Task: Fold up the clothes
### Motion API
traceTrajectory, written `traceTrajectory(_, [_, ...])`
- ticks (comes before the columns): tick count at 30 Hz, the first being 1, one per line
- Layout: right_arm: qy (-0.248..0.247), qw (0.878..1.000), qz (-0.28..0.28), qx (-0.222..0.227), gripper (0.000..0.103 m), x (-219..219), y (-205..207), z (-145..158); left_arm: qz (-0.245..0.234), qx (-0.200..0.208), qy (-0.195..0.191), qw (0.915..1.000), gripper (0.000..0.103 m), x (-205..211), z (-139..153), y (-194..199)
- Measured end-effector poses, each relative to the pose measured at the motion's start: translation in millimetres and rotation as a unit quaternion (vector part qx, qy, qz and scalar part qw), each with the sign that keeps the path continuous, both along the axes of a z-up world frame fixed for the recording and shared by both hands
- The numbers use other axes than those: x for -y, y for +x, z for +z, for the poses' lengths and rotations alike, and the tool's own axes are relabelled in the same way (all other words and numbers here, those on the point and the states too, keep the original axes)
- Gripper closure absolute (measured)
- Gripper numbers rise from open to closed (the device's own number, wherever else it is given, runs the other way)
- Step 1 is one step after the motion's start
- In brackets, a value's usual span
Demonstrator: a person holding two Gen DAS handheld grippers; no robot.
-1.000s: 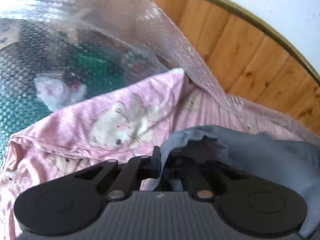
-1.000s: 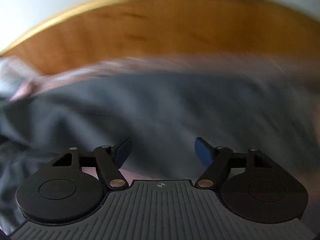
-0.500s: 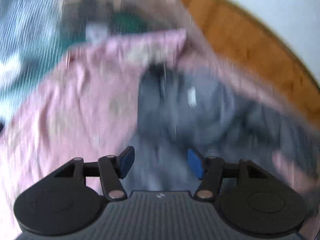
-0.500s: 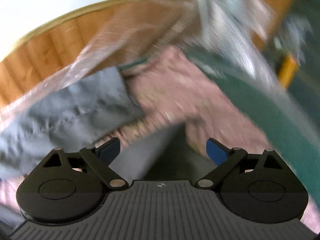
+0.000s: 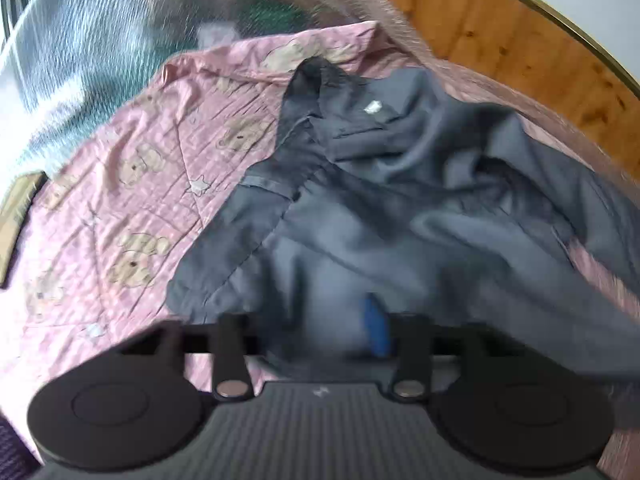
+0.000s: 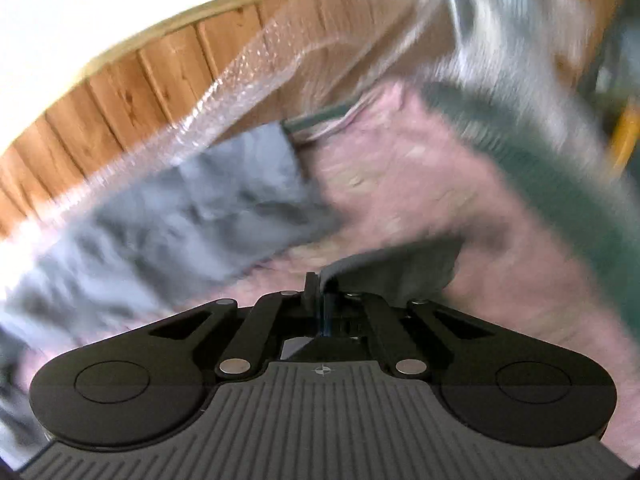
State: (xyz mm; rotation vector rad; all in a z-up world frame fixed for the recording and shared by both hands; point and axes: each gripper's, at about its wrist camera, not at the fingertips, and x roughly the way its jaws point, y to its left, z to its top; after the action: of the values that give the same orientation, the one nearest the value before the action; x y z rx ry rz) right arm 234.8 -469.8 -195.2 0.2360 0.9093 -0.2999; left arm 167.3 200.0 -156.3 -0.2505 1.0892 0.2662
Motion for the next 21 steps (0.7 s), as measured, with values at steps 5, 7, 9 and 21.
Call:
traceTrajectory(5, [-0.030, 0.997, 0.029, -0.070, 0.063, 3.5, -29.9, -21.1, -0.054, -0.021, 0.035, 0.9977, 0.042, 54.7, 20.6, -33.1])
traceTrajectory(7, [-0.037, 0.999, 0.005, 0.013, 0.025, -0.7, -70.8, 5.4, -0.073, -0.021, 0.050, 0.9958, 0.037, 81.0, 35.1, -42.9])
traceTrajectory(9, [-0.039, 0.998, 0.032, 0.032, 0.001, -17.9, -104.3, 13.6, -0.094, -0.018, 0.066, 0.9932, 0.035, 106.6, 45.0, -49.4])
traceTrajectory(21, [-0.101, 0.977, 0.174, 0.074, 0.002, -116.8, -255.4, 75.7, -0.281, 0.053, 0.079, 0.9551, 0.026, 232.0, 65.5, -116.0])
